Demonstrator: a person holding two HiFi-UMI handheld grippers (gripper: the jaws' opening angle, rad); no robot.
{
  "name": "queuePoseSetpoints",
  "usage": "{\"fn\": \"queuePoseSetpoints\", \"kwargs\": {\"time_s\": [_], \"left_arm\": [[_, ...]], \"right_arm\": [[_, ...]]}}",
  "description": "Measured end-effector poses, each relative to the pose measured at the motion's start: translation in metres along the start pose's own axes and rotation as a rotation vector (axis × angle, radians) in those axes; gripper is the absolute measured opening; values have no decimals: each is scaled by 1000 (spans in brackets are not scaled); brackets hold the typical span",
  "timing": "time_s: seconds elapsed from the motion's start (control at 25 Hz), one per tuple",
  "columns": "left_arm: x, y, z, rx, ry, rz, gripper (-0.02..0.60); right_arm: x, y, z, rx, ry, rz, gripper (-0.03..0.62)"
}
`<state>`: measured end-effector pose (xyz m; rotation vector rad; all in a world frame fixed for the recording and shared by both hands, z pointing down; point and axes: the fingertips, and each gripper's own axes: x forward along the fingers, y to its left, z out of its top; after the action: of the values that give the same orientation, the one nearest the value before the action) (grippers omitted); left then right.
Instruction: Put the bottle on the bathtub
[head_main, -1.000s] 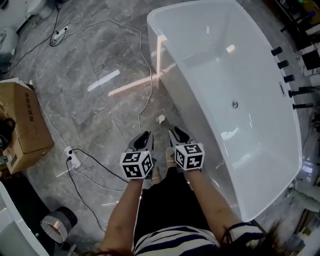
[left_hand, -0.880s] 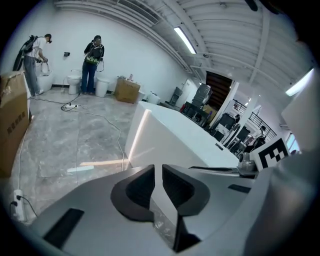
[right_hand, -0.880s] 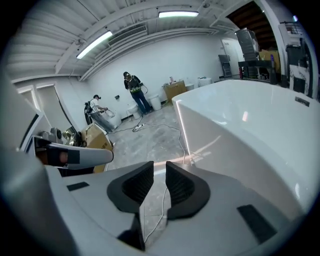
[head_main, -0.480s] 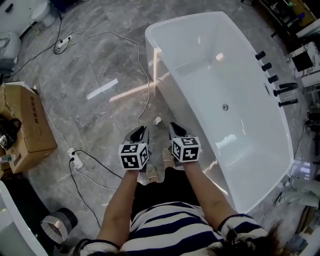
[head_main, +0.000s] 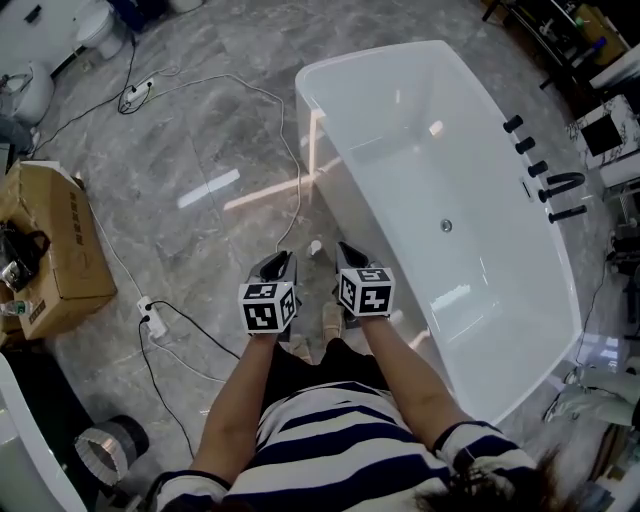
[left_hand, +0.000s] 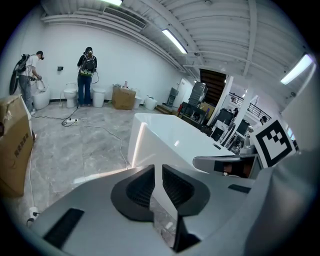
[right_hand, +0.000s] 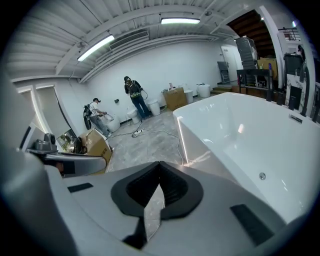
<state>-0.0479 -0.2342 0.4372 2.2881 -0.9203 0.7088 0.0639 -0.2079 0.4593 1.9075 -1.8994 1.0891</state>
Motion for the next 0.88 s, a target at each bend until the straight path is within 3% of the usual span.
{"fn": "queuePoseSetpoints", "kwargs": {"time_s": [0.88], "left_arm": [[-8, 12, 8, 5, -24, 65, 59]], "right_arm": [[7, 11, 14, -67, -4, 21, 26]]}}
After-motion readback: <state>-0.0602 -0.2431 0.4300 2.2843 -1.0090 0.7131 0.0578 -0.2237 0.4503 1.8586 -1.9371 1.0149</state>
